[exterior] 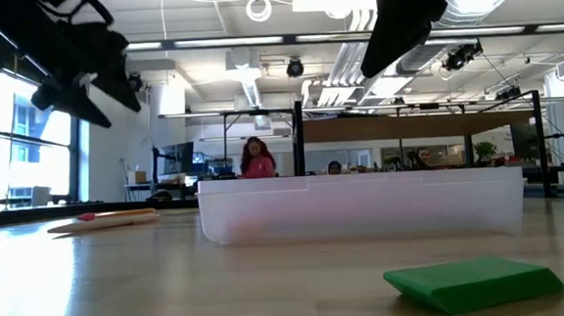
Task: Pack school essentials
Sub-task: Put the yellow pencil into the supply box
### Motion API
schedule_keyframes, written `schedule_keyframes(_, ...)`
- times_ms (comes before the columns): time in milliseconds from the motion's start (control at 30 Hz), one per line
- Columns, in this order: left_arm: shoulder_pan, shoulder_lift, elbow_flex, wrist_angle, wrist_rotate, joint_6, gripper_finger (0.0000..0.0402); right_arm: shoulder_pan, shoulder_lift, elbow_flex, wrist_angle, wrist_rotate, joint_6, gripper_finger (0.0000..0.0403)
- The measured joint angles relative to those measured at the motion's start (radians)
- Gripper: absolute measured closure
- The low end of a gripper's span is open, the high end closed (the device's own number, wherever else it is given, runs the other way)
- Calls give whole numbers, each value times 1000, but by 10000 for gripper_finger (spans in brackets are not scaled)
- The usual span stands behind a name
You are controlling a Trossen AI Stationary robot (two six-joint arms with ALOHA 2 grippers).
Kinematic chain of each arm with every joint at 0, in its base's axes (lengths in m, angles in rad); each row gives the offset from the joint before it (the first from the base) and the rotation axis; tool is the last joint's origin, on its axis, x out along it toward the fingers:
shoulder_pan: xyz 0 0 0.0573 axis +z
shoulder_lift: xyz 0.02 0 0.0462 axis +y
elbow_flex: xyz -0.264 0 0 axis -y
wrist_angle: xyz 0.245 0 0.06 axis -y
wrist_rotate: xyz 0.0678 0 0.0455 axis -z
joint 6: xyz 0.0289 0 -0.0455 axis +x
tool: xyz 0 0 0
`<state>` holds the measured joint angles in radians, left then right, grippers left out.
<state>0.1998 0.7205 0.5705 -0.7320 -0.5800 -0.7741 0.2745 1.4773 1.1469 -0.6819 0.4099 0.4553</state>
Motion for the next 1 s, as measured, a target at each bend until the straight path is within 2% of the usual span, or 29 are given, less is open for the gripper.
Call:
schedule_keyframes(300, 212, 201, 14, -53, 192, -46, 2, 0, 0, 0, -3, 0, 0, 299)
schedule_keyframes(567, 278, 334, 14, -50, 213, -73, 2, 0, 0, 0, -3, 0, 0, 299)
schedule_keyframes(1000, 313, 496, 14, -43, 237, -156, 2, 1, 0, 0, -3, 0, 0, 299)
